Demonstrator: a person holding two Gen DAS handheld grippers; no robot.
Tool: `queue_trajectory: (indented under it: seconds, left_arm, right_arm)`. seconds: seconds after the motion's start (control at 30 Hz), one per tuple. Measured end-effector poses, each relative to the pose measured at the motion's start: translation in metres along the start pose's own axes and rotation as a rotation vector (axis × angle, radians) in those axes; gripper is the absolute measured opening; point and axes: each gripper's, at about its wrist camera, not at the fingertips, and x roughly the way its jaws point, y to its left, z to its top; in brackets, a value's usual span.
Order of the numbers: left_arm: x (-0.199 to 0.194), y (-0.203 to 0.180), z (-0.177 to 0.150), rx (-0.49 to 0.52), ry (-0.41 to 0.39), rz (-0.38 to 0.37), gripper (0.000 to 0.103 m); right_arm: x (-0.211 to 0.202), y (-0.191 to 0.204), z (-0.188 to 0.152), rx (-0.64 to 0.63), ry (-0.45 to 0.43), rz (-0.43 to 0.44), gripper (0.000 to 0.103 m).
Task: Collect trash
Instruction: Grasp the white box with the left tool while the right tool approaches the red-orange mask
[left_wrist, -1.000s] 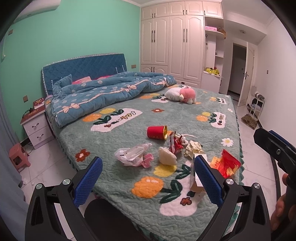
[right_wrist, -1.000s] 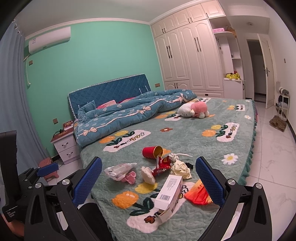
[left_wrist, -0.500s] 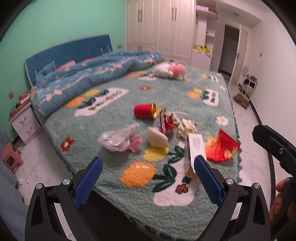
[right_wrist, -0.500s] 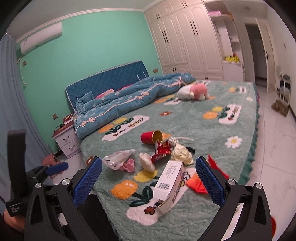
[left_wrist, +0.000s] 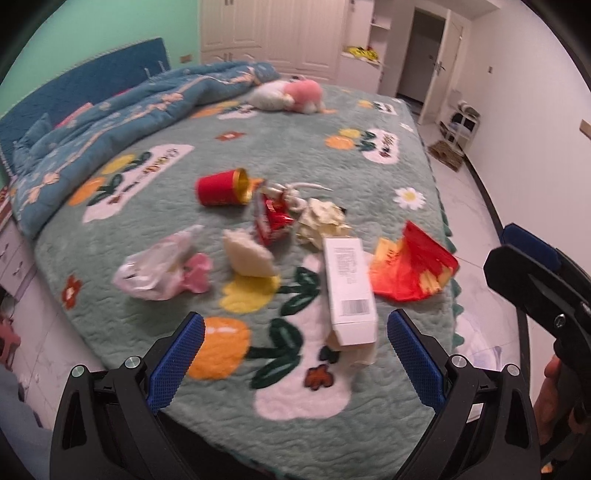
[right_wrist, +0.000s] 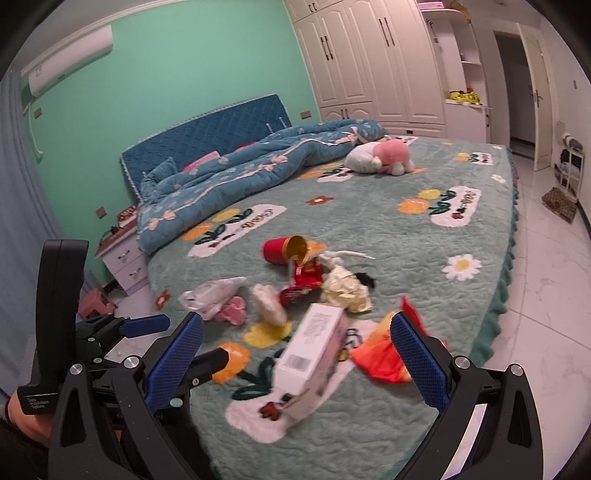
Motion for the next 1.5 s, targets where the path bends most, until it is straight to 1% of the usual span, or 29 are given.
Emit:
queue_trajectory:
  seconds: [0.07, 0.17, 0.27, 0.37, 0.53, 0.67, 0.8, 1.0, 1.03, 1.07, 1.13, 1.2, 1.27, 1.33, 1.43, 1.5]
  left_arm:
    - [0.009, -0.007, 0.004, 0.004, 0.016, -0.037, 0.098]
    - [0.022, -0.017, 0.009, 0.005, 0.048, -0.061, 0.098]
    - [0.037, -0.027, 0.012, 0.005, 0.087, -0.094, 0.098]
    - [0.050, -0.034, 0.012, 0.011, 0.120, -0.117, 0.098]
    - [0.072, -0.040, 0.012, 0.043, 0.169, -0.098, 0.098]
    - [0.086, -0.038, 0.012, 0.035, 0.193, -0.115, 0.098]
    - [0.095, -0.037, 0.013, 0.038, 0.209, -0.104, 0.098]
    - [0.106, -0.032, 0.013, 0.026, 0.230, -0.098, 0.098]
    - [0.108, -0.031, 0.013, 0.022, 0.235, -0.100, 0.096]
    - [0.110, -0.030, 0.012, 0.021, 0.241, -0.108, 0.085]
    - [0.117, -0.030, 0.011, 0.033, 0.274, -0.119, 0.076]
    - [0.122, -0.030, 0.009, 0.036, 0.287, -0.120, 0.073]
    - [0.126, -0.030, 0.007, 0.045, 0.303, -0.123, 0.063]
    - [0.130, -0.029, 0.005, 0.047, 0.321, -0.126, 0.056]
    - [0.133, -0.028, 0.003, 0.063, 0.320, -0.110, 0.045]
    - [0.132, -0.027, 0.002, 0.065, 0.315, -0.116, 0.045]
  right_arm:
    - [0.002, -0.010, 0.002, -0.002, 0.015, -0.021, 0.099]
    - [0.003, -0.021, 0.005, -0.021, 0.030, -0.053, 0.099]
    - [0.005, -0.032, 0.004, -0.024, 0.043, -0.061, 0.099]
    - [0.012, -0.044, 0.003, -0.019, 0.079, -0.080, 0.099]
    - [0.020, -0.063, 0.001, -0.007, 0.114, -0.108, 0.099]
    - [0.028, -0.070, -0.002, 0.003, 0.140, -0.103, 0.099]
    - [0.036, -0.075, -0.003, 0.029, 0.161, -0.072, 0.099]
    - [0.050, -0.071, -0.005, -0.025, 0.195, -0.067, 0.099]
    - [0.052, -0.071, -0.006, -0.024, 0.198, -0.062, 0.099]
    - [0.055, -0.072, -0.007, -0.016, 0.203, -0.056, 0.099]
    - [0.058, -0.074, -0.008, -0.009, 0.208, -0.056, 0.099]
    - [0.061, -0.078, -0.009, 0.000, 0.212, -0.059, 0.099]
    - [0.064, -0.080, -0.010, 0.008, 0.217, -0.060, 0.099]
    - [0.067, -0.083, -0.011, 0.013, 0.225, -0.060, 0.099]
    - [0.072, -0.084, -0.014, 0.011, 0.240, -0.052, 0.099]
    - [0.078, -0.085, -0.016, 0.009, 0.255, -0.040, 0.099]
